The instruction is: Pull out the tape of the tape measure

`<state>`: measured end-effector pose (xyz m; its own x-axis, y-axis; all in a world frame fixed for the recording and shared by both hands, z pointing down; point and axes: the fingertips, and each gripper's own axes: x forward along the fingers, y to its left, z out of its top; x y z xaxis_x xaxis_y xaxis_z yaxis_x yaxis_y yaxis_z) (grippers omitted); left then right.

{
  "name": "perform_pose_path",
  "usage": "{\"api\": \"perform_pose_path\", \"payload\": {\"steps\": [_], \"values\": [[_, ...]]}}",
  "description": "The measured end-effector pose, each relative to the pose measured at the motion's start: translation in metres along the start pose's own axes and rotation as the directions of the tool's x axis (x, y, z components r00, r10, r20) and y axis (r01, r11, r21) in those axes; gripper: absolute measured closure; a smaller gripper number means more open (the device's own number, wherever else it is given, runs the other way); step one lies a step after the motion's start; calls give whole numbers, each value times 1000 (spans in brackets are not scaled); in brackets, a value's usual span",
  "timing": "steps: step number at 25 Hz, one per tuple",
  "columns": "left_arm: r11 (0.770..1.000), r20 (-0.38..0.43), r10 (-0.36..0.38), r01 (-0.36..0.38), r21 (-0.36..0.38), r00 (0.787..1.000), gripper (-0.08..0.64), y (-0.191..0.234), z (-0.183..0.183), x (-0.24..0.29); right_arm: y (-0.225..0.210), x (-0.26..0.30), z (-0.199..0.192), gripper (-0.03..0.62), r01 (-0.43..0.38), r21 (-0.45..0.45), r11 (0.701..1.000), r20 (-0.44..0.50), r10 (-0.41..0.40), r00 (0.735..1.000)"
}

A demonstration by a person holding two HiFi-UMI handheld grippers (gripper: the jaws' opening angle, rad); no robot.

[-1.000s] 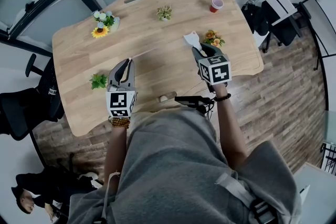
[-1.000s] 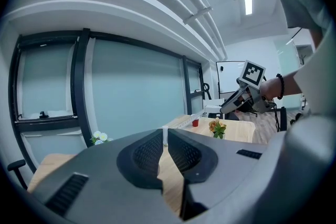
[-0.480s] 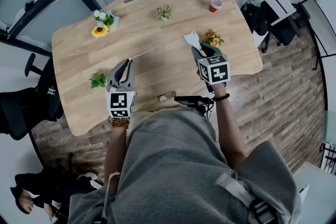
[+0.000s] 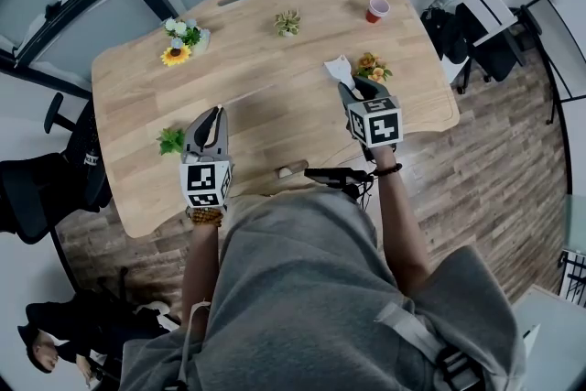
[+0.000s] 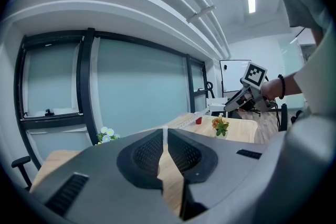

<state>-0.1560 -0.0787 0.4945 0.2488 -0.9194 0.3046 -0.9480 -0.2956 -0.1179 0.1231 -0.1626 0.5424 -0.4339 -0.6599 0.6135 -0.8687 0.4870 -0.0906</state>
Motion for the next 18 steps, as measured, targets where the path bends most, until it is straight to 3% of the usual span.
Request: {"api": "perform_pose_path", "payload": {"steps": [18], "values": [[999, -16, 31, -31, -26, 999, 526, 10, -7, -5, -11, 3, 4, 463, 34, 10, 999, 6, -34, 999]]}}
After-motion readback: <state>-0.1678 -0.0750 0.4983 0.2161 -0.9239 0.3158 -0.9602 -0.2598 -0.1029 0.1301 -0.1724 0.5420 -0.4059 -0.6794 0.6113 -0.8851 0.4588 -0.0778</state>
